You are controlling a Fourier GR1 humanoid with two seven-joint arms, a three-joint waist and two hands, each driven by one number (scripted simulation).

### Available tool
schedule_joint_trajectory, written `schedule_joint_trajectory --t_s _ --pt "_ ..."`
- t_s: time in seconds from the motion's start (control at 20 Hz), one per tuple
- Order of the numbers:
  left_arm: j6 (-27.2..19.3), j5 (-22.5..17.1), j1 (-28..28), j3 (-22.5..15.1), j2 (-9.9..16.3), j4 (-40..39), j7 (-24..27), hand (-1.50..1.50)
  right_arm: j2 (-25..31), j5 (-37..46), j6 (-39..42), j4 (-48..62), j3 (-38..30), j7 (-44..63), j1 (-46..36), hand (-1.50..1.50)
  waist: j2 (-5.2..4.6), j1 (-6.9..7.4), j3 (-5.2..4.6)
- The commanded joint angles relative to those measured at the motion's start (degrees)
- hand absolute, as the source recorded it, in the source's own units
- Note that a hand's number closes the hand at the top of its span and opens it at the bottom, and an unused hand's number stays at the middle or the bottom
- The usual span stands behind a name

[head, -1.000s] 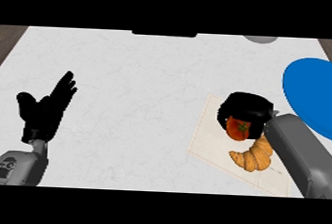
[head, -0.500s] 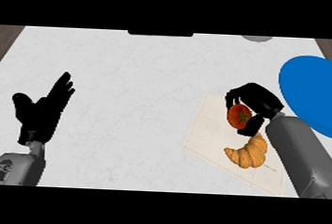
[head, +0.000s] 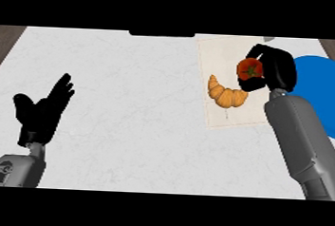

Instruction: Pick the tomato from the placemat and place it in the plate

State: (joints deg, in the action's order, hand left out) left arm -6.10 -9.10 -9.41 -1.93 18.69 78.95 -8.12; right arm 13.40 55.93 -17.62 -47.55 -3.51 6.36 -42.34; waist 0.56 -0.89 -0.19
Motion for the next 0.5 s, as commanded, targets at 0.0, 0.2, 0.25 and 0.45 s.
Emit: schedule_joint_trajectory --t_s 0.0,0.2,0.25,0.45 --pt "-0.32 1.03 1.20 -0.78 -0.10 0.80 -0.25 0.00 0.76 6.28 -7.90 -3.85 -1.65 14.56 -4.19 1.50 0.04 0.54 0.06" --pt "-1.89 2.17 1.95 -2.06 -1.81 4.02 -1.48 0.00 1.34 9.09 -11.13 -6.57 -3.56 21.17 -0.04 1.50 -0.29 0.83 0.19" --pt "1.22 -0.85 1.08 1.29 0.17 1.67 0.16 0.00 2.34 5.40 -8.10 -10.87 -5.25 20.53 1.17 1.50 -0.20 0.18 0.16" --pt "0.40 1.18 0.95 -0.22 -1.31 2.34 -1.03 0.00 5.90 2.26 -7.19 -11.50 -9.35 20.54 1.13 1.50 -0.44 0.79 0.20"
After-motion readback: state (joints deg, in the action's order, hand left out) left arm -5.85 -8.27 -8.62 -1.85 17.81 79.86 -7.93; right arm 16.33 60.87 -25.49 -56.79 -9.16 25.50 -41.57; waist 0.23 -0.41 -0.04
